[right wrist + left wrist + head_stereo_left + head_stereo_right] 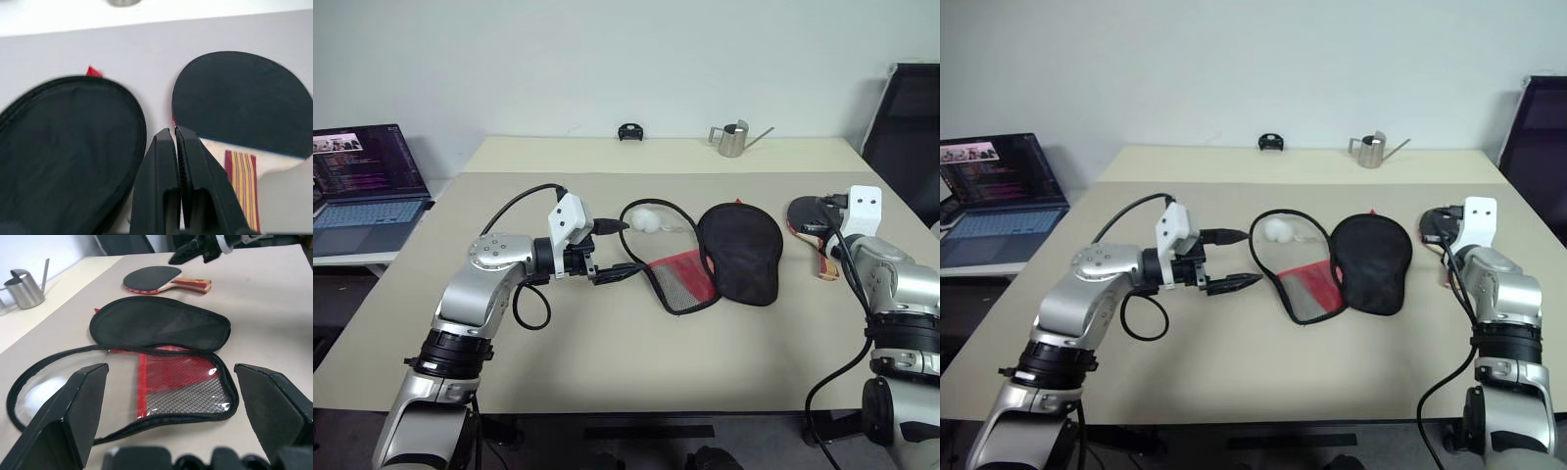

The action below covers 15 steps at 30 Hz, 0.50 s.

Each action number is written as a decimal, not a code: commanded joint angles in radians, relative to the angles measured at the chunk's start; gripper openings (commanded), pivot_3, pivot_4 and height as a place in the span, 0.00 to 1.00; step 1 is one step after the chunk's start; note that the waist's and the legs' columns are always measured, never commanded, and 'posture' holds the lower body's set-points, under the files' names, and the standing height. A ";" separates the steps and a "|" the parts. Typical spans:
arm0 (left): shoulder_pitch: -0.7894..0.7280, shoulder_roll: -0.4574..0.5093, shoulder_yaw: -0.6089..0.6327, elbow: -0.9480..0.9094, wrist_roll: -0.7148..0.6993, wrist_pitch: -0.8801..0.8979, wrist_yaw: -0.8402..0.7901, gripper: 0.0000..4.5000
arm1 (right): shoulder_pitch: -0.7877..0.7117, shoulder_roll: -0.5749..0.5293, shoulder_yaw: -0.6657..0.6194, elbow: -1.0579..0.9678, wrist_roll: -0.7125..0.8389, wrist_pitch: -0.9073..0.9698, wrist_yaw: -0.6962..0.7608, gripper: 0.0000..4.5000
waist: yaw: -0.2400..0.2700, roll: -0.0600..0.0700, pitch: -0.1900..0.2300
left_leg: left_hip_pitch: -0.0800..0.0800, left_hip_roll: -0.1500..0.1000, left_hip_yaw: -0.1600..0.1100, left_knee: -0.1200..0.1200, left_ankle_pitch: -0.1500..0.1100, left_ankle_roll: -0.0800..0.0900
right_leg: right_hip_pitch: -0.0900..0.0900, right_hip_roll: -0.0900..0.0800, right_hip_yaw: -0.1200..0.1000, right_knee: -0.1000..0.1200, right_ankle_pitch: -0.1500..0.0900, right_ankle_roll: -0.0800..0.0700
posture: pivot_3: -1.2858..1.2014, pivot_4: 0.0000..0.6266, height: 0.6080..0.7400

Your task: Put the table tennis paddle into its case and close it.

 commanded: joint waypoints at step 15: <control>-0.014 0.002 0.022 -0.016 -0.007 -0.021 -0.005 1.00 | -0.119 0.036 -0.005 0.248 -0.052 -0.136 -0.093 0.79 | -0.007 0.000 0.000 | 0.001 0.000 0.001 0.000 0.000 0.000 | 0.000 0.000 0.001 0.000 0.000 0.000 | 0.52 0.24 1.00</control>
